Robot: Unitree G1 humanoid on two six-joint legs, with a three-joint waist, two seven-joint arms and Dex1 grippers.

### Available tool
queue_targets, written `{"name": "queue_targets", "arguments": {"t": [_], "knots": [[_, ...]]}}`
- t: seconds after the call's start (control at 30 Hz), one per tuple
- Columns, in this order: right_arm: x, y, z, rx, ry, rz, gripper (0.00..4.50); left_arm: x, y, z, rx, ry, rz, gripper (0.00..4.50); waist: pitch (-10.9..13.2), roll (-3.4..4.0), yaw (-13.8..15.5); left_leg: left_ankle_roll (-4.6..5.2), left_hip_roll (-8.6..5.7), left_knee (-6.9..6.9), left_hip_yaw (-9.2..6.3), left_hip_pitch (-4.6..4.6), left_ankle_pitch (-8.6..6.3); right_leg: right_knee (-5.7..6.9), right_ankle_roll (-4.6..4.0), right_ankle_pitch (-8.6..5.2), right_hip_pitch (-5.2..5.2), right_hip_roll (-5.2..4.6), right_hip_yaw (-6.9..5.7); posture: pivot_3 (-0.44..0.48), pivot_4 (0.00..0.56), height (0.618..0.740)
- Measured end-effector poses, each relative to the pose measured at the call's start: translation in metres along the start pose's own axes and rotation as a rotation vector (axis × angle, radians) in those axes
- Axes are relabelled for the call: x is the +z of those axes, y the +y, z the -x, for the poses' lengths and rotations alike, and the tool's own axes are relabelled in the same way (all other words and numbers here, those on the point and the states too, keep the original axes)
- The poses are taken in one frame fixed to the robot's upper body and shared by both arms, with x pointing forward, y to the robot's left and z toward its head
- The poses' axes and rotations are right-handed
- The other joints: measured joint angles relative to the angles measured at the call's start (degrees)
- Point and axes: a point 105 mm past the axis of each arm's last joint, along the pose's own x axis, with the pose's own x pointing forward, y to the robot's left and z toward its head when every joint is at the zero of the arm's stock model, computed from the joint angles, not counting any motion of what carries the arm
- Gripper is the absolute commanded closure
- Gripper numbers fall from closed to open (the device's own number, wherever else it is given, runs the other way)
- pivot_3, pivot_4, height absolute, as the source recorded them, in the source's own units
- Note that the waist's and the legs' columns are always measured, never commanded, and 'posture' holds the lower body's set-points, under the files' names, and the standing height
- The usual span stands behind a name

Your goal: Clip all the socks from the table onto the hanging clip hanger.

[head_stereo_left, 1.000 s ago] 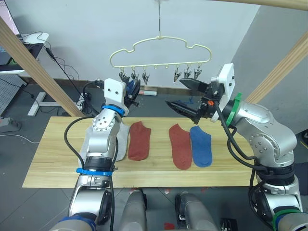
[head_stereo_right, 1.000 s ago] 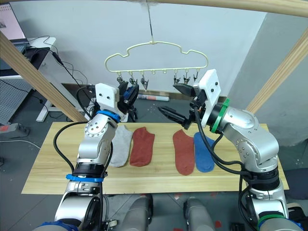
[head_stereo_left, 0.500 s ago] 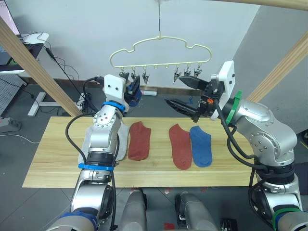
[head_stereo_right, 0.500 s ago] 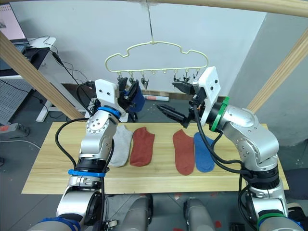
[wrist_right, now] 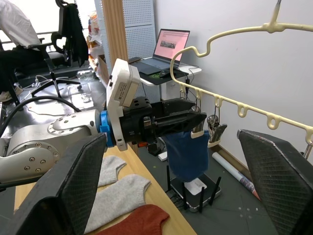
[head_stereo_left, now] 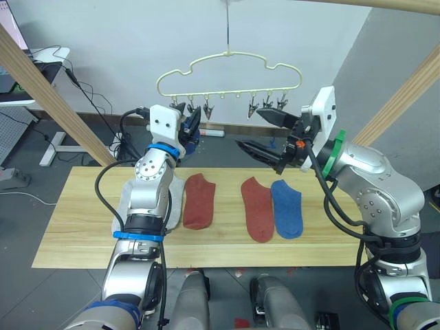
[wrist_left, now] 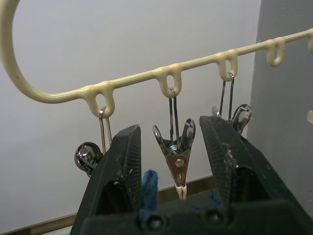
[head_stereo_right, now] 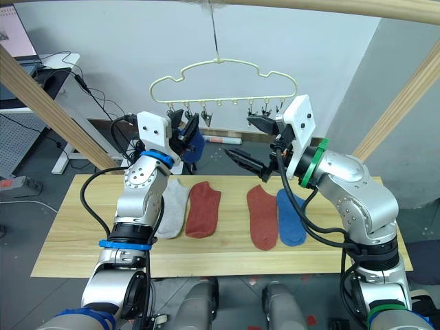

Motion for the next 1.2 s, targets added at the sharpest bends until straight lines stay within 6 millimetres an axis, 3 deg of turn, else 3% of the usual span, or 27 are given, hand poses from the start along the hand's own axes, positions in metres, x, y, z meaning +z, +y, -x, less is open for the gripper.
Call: {"name": "queue_targets", "arguments": {"t": [0.1,0.23,0.43,0.5,0.7,0.87,1.03,1.2], "knots": [[0.0,0.0,0.0,-0.001,0.0,0.0,0.0,0.0,-0.001,0.0,-0.007,-0.001,0.001,3.78,0.0,0.0,0.0,0.0,0.0,0.0,0.0,0.0,0.0,0.0,0.0,0.0,0.0,0.0,0.0,-0.008,0.26,0.74],[0.001,0.0,0.0,-0.004,-0.001,0.0,0.0,0.001,-0.002,-0.001,-0.011,-0.004,0.006,4.44,0.0,0.0,0.0,0.0,0.0,0.01,0.0,0.0,0.0,0.01,0.0,0.0,0.0,0.0,0.0,-0.006,0.26,0.74],[-0.01,0.002,0.003,-0.011,0.031,-0.032,0.0,0.002,-0.002,-0.002,-0.013,-0.008,0.004,4.48,0.0,0.0,0.0,0.0,0.0,0.01,0.0,0.0,0.0,0.01,0.0,0.0,0.0,0.0,0.0,-0.002,0.26,0.74],[-0.026,0.001,0.008,-0.032,0.093,-0.04,0.0,0.004,-0.001,-0.002,-0.014,-0.009,-0.002,4.48,0.0,0.0,0.0,0.0,-0.01,0.01,0.0,0.0,0.0,0.01,0.0,0.0,0.0,0.0,0.0,0.0,0.26,0.74],[-0.137,-0.028,0.057,-0.227,0.567,-0.001,0.0,0.006,0.005,0.0,-0.053,0.055,0.013,4.48,0.0,0.0,-0.1,0.0,-0.02,0.06,0.05,0.08,0.01,0.07,0.0,0.0,0.02,0.0,0.06,0.005,0.257,0.74],[-0.199,-0.04,0.086,-0.283,0.781,0.006,0.0,0.007,0.003,0.006,-0.1,0.14,0.13,4.48,0.0,-0.01,-0.9,-0.02,0.03,0.05,0.04,0.16,0.02,0.1,0.01,0.0,0.05,0.04,0.08,0.017,0.257,0.74],[-0.239,-0.044,0.092,-0.334,0.841,-0.024,0.0,0.013,0.009,0.011,-0.097,0.172,0.167,4.48,0.0,0.01,-1.5,-0.18,0.01,0.04,0.09,0.21,0.11,0.12,0.0,0.0,0.07,0.03,0.13,0.033,0.257,0.74],[-0.242,-0.056,0.08,-0.333,0.805,0.033,0.0,0.011,0.004,0.017,-0.099,0.186,0.177,4.48,0.0,0.0,-1.4,-0.19,0.01,0.04,0.11,0.33,0.12,0.11,0.01,0.0,0.19,0.02,0.15,0.055,0.258,0.74]]}}
